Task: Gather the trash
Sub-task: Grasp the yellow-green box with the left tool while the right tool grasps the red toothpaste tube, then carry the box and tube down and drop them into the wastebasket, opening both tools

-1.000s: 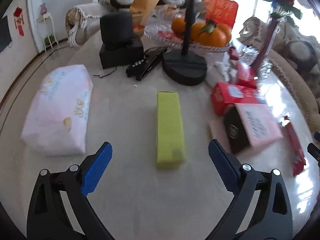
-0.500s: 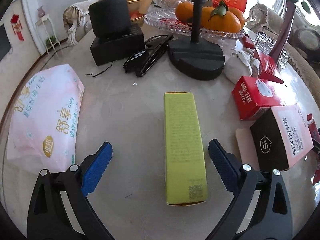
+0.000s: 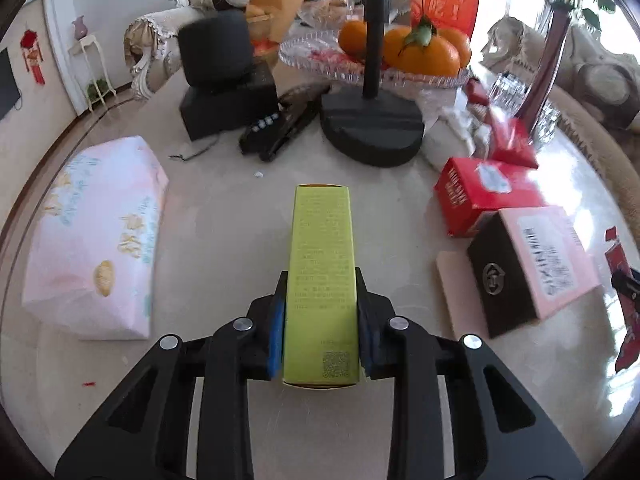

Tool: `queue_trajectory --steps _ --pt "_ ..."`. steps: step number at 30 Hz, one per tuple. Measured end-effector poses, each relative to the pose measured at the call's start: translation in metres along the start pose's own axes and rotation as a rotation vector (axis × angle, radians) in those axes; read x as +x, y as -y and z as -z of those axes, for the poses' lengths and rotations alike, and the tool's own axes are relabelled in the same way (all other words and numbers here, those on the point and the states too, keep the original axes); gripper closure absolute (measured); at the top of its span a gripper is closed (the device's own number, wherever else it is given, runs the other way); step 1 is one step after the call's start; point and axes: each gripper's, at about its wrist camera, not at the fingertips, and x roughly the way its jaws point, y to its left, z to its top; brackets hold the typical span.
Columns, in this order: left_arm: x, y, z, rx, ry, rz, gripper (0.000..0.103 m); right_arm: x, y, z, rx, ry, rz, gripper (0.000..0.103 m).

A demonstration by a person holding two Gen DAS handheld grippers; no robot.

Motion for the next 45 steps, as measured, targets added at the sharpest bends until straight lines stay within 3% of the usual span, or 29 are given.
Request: queue_trajectory --steps 7,13,23,29,36,45 --pt "-0.067 -0.007 0.021 0.029 0.051 0.028 0.074 -0.052 -0.009 0.012 -0.013 0.059 -0.045 0.08" --pt "-0.135 -0.004 0.082 0.061 0.048 0.1 0.074 -0.104 -0.025 0.049 -0.031 0.107 -0.136 0.08" --pt "-0.254 0.021 0.235 0.142 0.102 0.136 0.074 -0.229 -0.06 0.19 -0.131 0.208 -0.277 0.08" --pt "-0.309 0.04 0.325 0.202 0.113 0.187 0.074 -0.267 -0.08 0.276 -0.189 0.18 -0.287 0.08" --pt "-0.317 0.06 0.406 0.269 0.053 0.169 0.074 -0.243 -0.094 0.358 -0.142 0.022 -0.304 0.08" --pt "-0.247 0.082 0.485 0.297 -0.179 0.192 0.074 -0.182 -0.106 0.421 -0.108 -0.179 -0.253 0.08"
